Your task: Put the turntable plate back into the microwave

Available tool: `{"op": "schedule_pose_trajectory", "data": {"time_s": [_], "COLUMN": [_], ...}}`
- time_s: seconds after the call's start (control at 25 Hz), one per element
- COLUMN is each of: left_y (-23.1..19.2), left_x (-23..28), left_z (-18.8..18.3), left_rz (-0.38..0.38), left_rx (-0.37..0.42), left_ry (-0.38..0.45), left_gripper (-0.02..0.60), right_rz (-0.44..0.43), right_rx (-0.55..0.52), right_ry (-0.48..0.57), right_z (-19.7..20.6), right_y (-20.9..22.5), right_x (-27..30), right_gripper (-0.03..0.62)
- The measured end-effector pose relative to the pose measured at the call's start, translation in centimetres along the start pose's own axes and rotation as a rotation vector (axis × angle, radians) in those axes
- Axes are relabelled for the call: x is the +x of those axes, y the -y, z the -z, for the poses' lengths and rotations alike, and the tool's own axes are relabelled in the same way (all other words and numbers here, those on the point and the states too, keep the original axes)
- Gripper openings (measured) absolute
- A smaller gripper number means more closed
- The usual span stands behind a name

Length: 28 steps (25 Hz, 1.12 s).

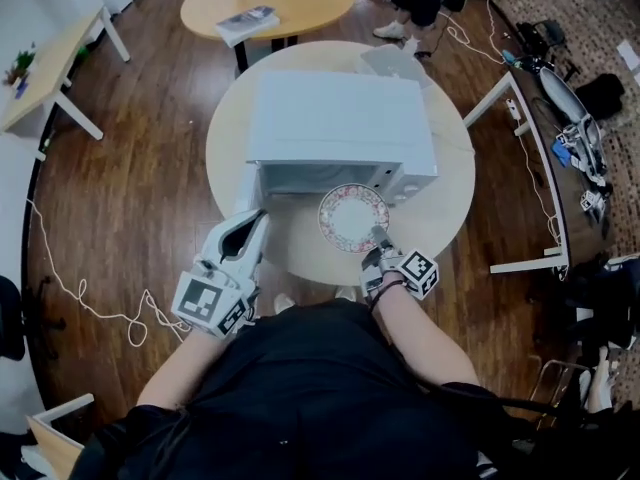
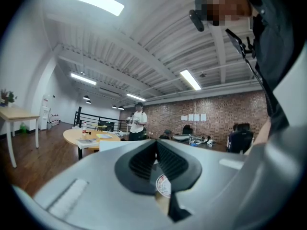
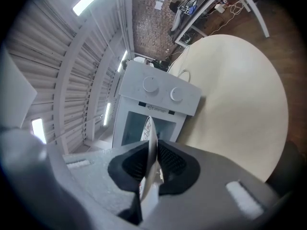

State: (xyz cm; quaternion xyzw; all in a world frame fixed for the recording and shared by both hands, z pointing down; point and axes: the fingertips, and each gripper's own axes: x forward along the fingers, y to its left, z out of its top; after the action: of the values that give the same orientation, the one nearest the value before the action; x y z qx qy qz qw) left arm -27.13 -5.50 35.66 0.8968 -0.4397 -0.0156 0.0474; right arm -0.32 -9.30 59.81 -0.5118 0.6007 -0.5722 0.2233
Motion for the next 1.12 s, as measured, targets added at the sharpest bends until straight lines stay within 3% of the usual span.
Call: {"op": "schedule_pose_trajectory", "data": {"time_s": [0.16,0.76,1.12], "left_y": [-0.8,0.1,-0.3], "left_x": [-0.7,0.3,1.6], "left_z": [0.1,1.9,0.7], "left_rz": [-0.016,0.064,0.021], "left_rx": [-0.01,-0.008,0.013], "left_ry": [-0.002,-0.028,-0.012], "left_gripper": [0.006,0.006,0.006], "right_rz": [-0.027,-0.033,-0.041], "right_rx": [0.001,-0.018,-0.029], "right_ry": [-0.046,-0.063,-0.102], "right_z": [1.9,3.3,2.5], "right_y": [-1.3,-2.3,-2.2], "right_x": [1.6,1.8,3.2], "right_gripper": [0.026,0.026,0.026]}}
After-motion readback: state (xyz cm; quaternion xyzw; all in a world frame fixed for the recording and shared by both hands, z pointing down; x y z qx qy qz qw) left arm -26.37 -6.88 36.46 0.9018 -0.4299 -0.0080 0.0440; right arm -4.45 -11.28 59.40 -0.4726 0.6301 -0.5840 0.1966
